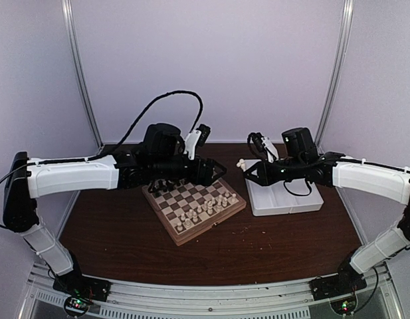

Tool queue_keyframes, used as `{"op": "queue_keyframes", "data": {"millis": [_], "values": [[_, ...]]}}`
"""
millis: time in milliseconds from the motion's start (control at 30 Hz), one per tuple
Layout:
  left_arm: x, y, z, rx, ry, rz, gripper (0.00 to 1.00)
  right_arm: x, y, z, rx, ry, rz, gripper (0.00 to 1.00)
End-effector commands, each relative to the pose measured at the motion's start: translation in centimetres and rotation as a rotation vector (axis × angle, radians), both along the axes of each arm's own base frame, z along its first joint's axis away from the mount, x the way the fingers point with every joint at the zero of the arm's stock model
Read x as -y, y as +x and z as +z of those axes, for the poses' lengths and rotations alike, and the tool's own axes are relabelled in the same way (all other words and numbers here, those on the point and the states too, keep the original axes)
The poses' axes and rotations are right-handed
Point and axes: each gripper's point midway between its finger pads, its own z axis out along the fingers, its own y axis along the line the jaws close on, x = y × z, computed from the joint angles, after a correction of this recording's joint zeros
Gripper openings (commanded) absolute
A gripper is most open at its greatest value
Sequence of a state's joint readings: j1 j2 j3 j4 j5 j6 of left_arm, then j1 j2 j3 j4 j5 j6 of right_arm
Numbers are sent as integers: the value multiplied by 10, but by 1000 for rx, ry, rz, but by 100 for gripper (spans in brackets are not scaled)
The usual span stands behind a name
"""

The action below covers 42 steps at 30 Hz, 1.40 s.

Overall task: Set up the chess pieces on the board
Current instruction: Pick up the chess piece from the storage box.

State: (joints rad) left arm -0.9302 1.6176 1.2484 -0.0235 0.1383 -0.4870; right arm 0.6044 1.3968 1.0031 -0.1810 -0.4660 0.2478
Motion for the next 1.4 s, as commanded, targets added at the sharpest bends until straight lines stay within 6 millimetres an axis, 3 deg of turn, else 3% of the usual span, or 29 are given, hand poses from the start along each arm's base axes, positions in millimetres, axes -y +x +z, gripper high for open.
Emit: {"op": "queue_keyframes", "data": {"millis": [0,300,633,867,1367], "values": [[13,8,28,-31,-160,15,70,-10,0,23,55,64,-13,10],[19,16,30,-84,-219,52,53,-29,-13,35,81,102,30,10],[23,18,21,-106,-208,54,48,-46,-19,36,90,118,67,11],[23,20,23,-97,-213,53,30,-51,-20,33,86,118,83,11],[21,20,25,-96,-220,48,24,-55,-23,33,82,121,96,11]]}}
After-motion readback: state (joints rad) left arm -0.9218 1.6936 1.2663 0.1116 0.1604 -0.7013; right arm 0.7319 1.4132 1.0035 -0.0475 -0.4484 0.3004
